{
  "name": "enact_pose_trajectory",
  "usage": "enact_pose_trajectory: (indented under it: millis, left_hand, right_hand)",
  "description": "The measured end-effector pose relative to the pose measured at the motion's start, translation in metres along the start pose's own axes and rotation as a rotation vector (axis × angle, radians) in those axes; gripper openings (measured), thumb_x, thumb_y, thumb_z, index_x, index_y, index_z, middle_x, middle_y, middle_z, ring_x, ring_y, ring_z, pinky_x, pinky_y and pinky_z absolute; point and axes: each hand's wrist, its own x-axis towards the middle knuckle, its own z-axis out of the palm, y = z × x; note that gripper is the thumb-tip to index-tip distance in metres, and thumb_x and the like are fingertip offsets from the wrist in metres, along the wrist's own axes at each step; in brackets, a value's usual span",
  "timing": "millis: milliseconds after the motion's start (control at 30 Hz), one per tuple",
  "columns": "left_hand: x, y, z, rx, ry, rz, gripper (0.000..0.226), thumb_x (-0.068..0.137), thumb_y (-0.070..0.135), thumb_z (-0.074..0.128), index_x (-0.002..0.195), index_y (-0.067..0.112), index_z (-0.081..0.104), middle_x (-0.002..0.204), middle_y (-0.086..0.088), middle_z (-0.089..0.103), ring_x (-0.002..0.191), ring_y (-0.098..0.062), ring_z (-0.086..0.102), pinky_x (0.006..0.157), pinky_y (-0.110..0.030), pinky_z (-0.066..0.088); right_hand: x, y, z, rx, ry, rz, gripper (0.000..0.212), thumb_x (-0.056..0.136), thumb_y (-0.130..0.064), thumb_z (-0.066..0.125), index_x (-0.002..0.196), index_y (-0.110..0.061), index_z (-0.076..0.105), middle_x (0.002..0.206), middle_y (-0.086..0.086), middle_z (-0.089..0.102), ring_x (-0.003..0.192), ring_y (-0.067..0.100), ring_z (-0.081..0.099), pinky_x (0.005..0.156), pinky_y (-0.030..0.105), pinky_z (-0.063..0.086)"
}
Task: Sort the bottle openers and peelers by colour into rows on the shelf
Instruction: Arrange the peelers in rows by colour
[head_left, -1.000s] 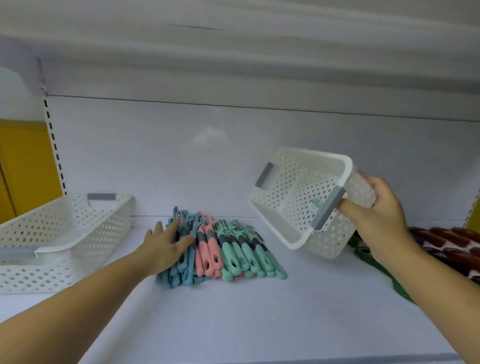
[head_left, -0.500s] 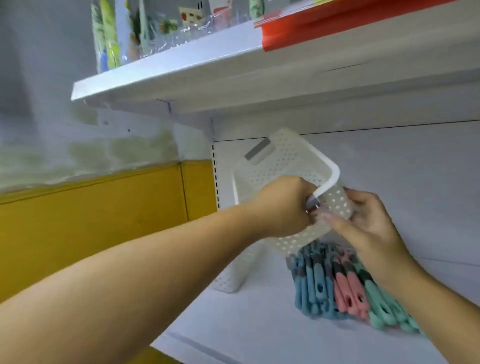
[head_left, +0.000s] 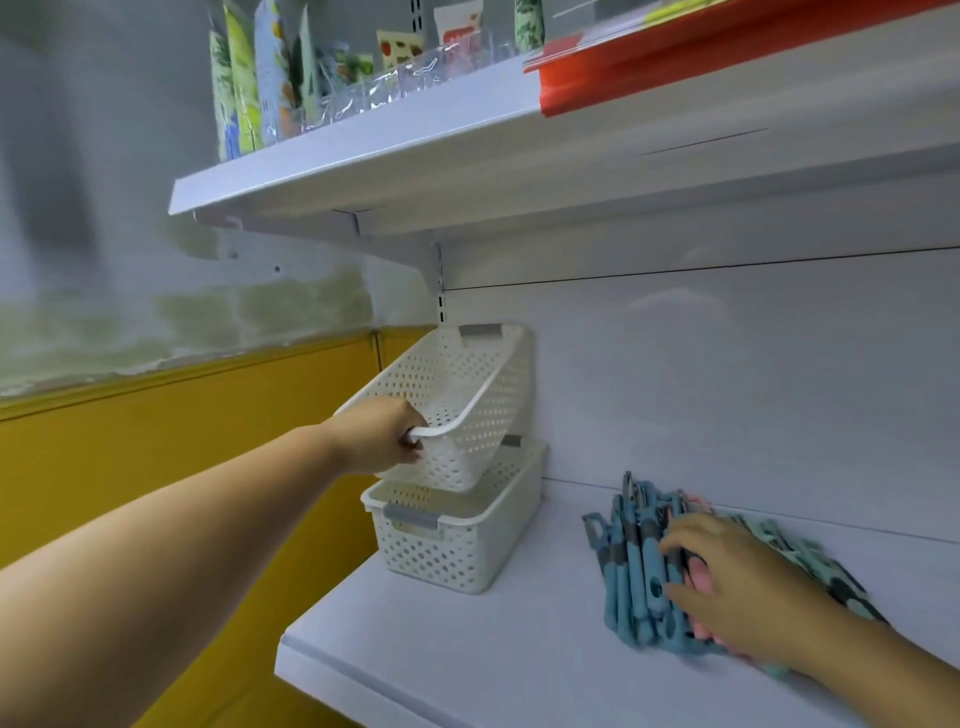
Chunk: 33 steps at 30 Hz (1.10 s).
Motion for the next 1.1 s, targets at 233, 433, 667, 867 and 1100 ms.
enact_pose_trajectory:
  millis: [233,433,667,867,1100]
  left_hand:
    - [0.011,0.001,0.026,0.017,-0.236,-0.033,0.021,0.084,0.019,0.068,0.104,0.014,0.069,0.100,-0.002,0.070,0.088,-0.017,0.062,0.074,-0.028,0.050]
    - [0.012,0.014,0.026,-0.055,-0.468,-0.046,0.043,0.085,0.004,0.061,0.121,0.027,0.059,0.126,0.003,0.057,0.113,-0.019,0.049,0.092,-0.028,0.045]
    - [-0.009,0.065,0.004,-0.301,-0.027,0.108,0.054,0.081,-0.003,0.055,0.111,0.042,0.051,0.141,0.010,0.045,0.135,-0.014,0.033,0.113,-0.037,0.028]
    - [-0.022,0.178,0.044,-0.474,0.033,0.354,0.038,0.087,0.011,0.057,0.115,0.036,0.058,0.131,0.013,0.052,0.119,-0.007,0.047,0.099,-0.021,0.039]
    - [0.006,0.283,0.105,-0.284,-0.001,0.587,0.073,0.073,0.065,0.047,0.137,0.030,0.039,0.134,0.007,0.043,0.129,-0.017,0.030,0.111,-0.041,0.023]
  right_hand:
    - [-0.007,0.006,0.006,-0.057,-0.008,-0.003,0.037,0.092,-0.045,0.052,0.127,-0.034,0.046,0.135,-0.018,0.035,0.123,0.001,0.036,0.103,0.015,0.027]
    - [-0.013,0.010,0.008,-0.014,-0.006,0.011,0.042,0.093,-0.048,0.049,0.132,-0.033,0.045,0.133,-0.023,0.031,0.127,0.000,0.033,0.108,0.019,0.025]
    - [-0.031,0.084,-0.003,0.186,0.304,0.216,0.028,0.088,-0.026,0.064,0.115,-0.017,0.062,0.123,-0.005,0.053,0.117,0.014,0.050,0.094,0.019,0.034]
    - [-0.057,0.125,0.010,0.416,0.212,0.350,0.047,0.092,-0.035,0.058,0.137,-0.033,0.043,0.152,-0.009,0.028,0.139,0.006,0.025,0.110,0.020,0.020]
    - [-0.052,0.130,0.030,0.186,0.003,0.007,0.054,0.092,-0.048,0.050,0.143,-0.045,0.032,0.157,-0.022,0.009,0.145,0.000,0.003,0.120,0.031,0.013]
